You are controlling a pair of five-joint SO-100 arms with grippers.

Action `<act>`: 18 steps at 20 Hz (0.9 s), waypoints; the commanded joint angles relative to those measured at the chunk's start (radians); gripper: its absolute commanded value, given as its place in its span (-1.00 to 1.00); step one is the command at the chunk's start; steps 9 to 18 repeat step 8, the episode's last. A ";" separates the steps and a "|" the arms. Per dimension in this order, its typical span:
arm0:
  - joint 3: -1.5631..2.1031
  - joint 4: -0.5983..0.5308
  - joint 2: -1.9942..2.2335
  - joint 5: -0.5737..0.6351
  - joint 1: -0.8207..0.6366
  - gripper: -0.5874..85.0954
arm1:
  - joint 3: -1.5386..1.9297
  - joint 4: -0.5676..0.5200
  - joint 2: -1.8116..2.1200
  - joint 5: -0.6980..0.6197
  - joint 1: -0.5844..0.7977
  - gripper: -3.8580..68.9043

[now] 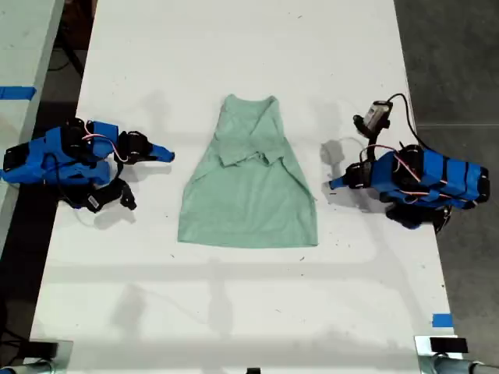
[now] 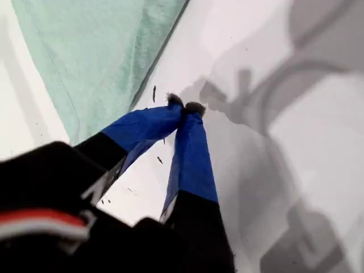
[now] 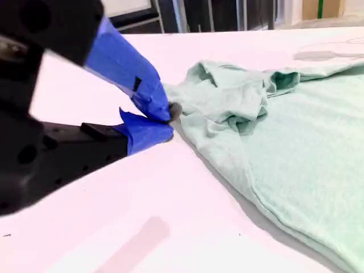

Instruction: Fold t shirt

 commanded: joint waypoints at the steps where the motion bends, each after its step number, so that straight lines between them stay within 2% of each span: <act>1: 0.041 0.002 0.009 -0.003 -0.011 -0.99 | 0.054 -0.006 0.005 -0.002 -0.008 -0.89; 18: 0.041 0.002 0.009 0.003 -0.009 -0.99 | 0.054 -0.008 0.006 0.006 -0.005 -0.92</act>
